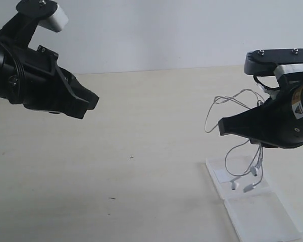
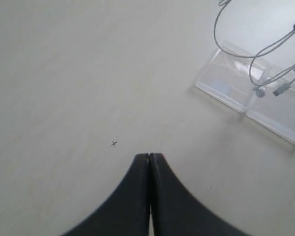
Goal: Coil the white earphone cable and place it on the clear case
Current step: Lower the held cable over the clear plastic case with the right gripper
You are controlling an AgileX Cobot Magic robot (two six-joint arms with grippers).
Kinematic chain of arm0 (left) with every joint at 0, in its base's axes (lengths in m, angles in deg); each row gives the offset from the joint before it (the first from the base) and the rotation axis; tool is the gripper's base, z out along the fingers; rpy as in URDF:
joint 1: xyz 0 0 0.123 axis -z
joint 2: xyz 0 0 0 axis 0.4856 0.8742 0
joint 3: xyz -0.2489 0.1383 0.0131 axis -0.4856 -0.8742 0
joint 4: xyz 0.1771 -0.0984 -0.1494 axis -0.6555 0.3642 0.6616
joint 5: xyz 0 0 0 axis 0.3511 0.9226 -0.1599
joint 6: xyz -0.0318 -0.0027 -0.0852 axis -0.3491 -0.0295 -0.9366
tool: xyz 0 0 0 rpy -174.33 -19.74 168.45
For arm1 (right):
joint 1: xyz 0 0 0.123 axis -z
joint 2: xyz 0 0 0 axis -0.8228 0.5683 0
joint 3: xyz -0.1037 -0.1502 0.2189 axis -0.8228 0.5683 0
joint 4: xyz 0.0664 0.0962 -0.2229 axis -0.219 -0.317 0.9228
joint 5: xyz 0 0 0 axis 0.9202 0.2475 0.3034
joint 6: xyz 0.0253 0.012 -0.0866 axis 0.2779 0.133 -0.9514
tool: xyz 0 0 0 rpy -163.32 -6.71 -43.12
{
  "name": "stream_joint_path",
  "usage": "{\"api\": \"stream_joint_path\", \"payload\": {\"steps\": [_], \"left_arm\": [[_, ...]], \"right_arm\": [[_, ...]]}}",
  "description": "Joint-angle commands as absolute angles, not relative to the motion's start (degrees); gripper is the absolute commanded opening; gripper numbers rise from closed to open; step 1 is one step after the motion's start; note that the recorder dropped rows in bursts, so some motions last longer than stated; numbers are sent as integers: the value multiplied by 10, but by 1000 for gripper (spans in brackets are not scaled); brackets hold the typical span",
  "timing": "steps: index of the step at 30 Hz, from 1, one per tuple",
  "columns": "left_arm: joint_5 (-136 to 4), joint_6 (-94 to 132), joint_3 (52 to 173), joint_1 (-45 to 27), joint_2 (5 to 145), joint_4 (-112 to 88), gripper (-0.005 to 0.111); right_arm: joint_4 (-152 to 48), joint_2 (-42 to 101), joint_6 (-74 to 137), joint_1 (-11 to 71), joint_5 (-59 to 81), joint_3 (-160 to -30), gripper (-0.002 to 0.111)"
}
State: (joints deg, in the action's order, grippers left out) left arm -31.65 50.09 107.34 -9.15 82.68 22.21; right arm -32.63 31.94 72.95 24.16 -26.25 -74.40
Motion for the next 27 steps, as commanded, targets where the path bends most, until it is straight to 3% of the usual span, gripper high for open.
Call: {"api": "stream_joint_path", "payload": {"steps": [1,27], "left_arm": [[-330,505,1069,-90,829,231,0],[-333,505,1069,-90,829,229,0]], "right_arm": [[-320,333,734,244,-279,-742,0],[-325,385,735,244,-291,-714,0]]}}
